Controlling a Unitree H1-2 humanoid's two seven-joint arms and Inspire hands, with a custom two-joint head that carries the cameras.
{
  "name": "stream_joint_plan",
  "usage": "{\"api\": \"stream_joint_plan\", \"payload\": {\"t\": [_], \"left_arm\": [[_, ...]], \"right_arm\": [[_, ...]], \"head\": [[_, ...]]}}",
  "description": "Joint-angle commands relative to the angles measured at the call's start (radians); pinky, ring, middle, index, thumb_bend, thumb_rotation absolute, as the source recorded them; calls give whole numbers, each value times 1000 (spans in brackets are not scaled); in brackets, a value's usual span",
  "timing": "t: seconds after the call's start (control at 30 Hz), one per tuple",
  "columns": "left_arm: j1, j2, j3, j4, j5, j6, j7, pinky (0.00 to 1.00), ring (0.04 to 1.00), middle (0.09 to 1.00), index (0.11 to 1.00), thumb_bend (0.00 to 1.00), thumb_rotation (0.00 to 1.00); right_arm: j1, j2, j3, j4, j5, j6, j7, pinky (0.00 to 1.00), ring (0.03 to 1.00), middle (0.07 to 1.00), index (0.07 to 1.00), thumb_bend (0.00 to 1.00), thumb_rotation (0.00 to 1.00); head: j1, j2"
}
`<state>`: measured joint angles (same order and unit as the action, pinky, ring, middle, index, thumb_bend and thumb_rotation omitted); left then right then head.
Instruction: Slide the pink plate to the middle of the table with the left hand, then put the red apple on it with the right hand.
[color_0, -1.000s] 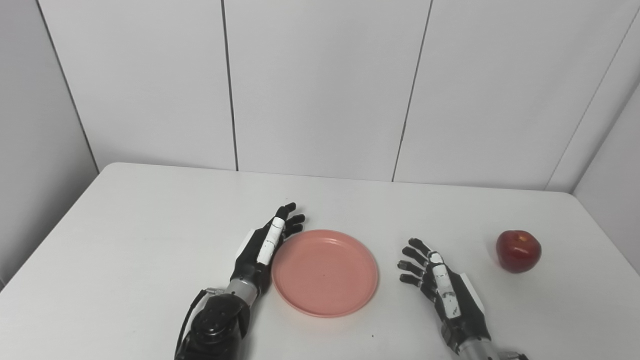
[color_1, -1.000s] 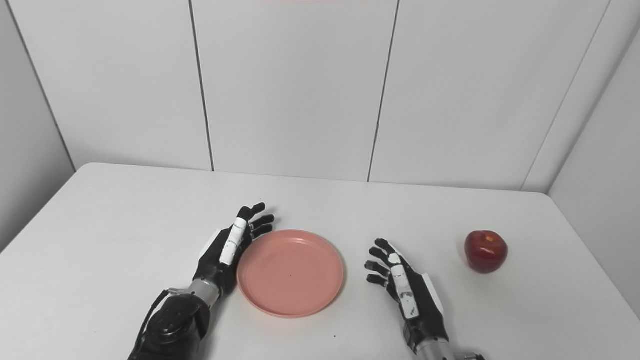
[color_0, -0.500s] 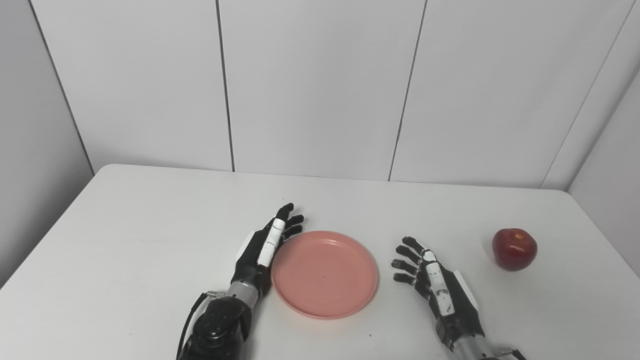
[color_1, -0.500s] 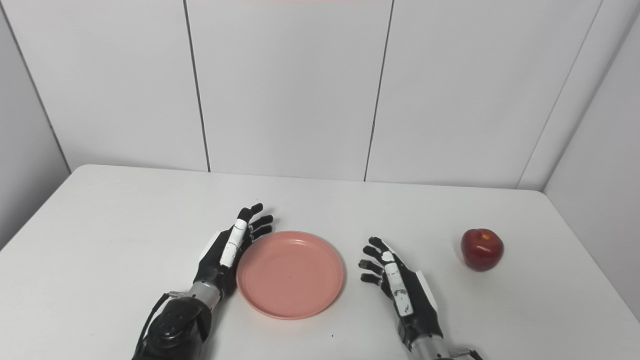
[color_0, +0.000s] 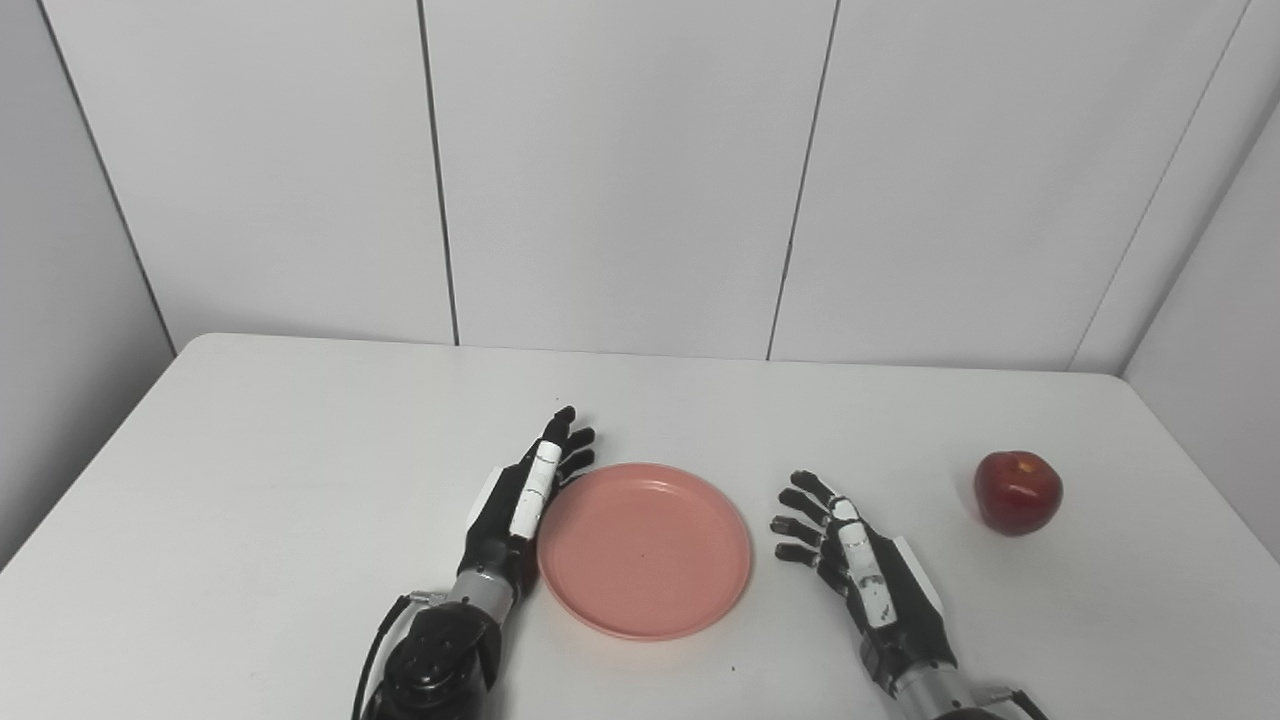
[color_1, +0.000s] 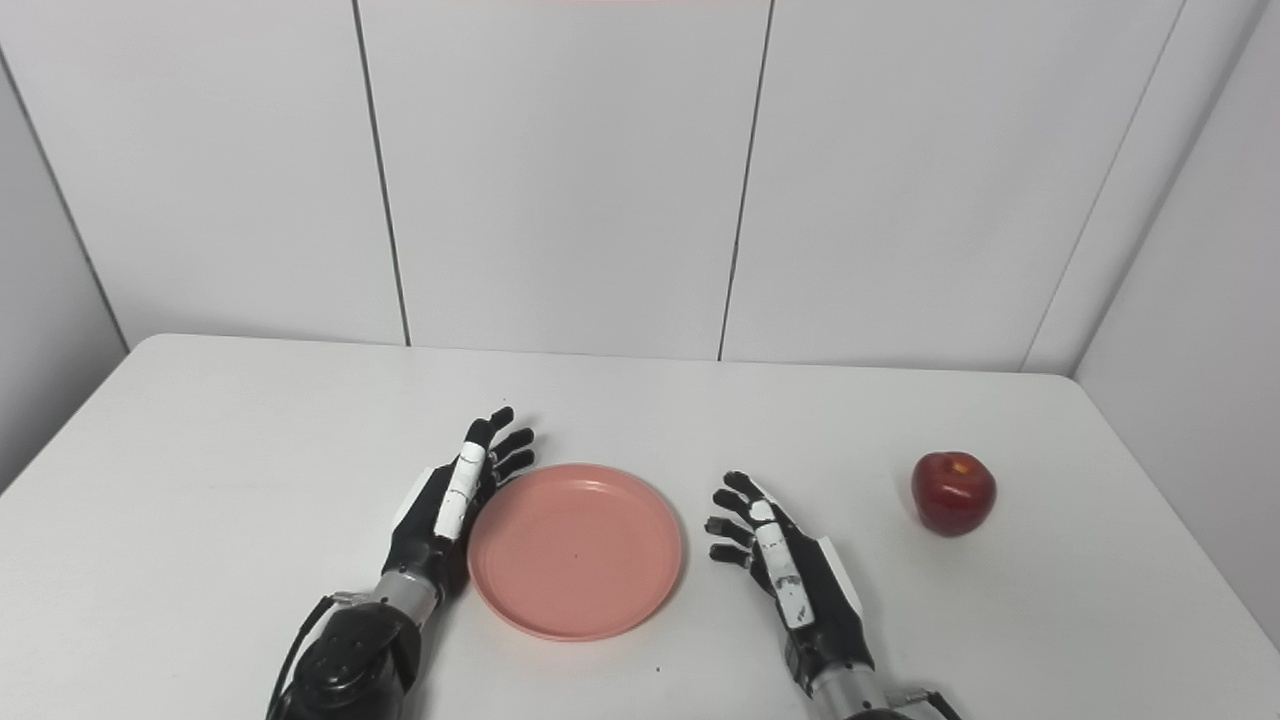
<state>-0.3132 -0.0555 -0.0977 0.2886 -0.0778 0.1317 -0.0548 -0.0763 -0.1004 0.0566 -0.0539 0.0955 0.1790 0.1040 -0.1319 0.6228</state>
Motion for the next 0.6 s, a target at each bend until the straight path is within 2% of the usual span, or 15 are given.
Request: {"api": "stream_joint_plan", "payload": {"t": [0.0, 0.13, 0.4, 0.57], "left_arm": [[25, -11, -7, 42, 14, 30, -4, 892, 902, 909, 932, 816, 962], [23, -3, -6, 49, 14, 23, -10, 891, 905, 918, 940, 823, 957], [24, 12, 7, 51, 5, 17, -22, 881, 903, 908, 925, 814, 949], [27, 10, 17, 46, -8, 13, -34, 871, 904, 916, 928, 804, 942]], "right_arm": [[-10, 8, 14, -22, 2, -1, 22, 743, 802, 855, 870, 936, 1000], [-2, 11, 16, -69, -39, -28, -4, 748, 811, 855, 868, 958, 1000], [-21, 8, -17, -153, -164, -142, -81, 753, 813, 848, 866, 933, 1000], [-35, -6, -34, -214, -230, -126, -106, 736, 817, 856, 865, 917, 1000]], "head": [[-24, -4], [-61, -7], [-160, -31], [-180, -38]]}}
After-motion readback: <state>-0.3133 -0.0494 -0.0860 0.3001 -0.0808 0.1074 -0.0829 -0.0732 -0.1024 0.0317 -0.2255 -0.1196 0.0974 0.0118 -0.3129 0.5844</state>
